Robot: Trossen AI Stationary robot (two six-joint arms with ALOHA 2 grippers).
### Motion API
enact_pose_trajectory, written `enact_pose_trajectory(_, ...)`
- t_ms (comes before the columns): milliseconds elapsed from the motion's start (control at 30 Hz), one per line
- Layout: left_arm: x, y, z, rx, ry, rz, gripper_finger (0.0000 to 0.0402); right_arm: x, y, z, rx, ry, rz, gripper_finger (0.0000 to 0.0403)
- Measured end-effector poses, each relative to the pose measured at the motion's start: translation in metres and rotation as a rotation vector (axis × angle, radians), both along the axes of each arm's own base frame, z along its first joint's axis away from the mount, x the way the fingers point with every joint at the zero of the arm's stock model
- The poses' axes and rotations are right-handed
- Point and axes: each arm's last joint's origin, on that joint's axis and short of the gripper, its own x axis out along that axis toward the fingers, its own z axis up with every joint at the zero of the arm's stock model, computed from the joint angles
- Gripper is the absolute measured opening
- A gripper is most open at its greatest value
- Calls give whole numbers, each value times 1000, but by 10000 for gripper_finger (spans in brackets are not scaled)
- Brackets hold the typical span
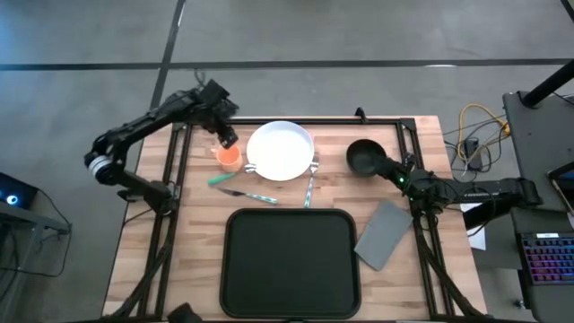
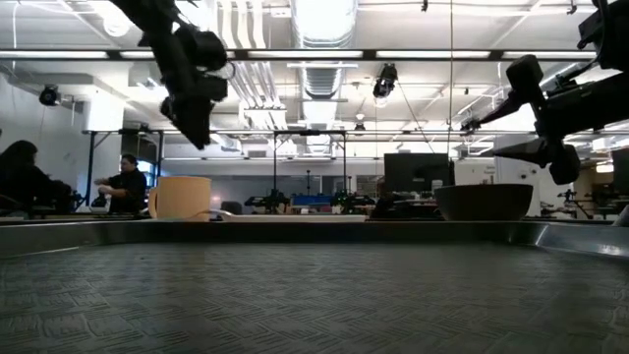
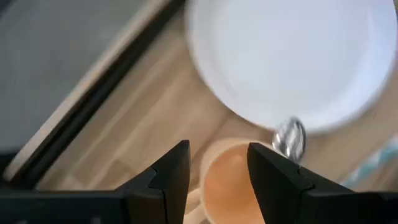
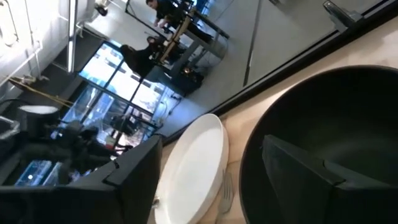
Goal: Set up tray
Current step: Put the orange mug to the top left of the black tray
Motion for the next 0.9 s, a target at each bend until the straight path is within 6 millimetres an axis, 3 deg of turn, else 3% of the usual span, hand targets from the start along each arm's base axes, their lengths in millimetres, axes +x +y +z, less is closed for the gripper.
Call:
enact_pose_trajectory(233,0,0,-31,-29,141,-229,141,1,1,0,-36,48,59,261)
enact_pose_trajectory(667,-8,-6,-81,-36,171,-248,141,1,1,0,-45,58,53,261)
enact_pose_trajectory(900,-12,-10,-93,-60,195,-224,136,1,1,0,-43,56,51,258)
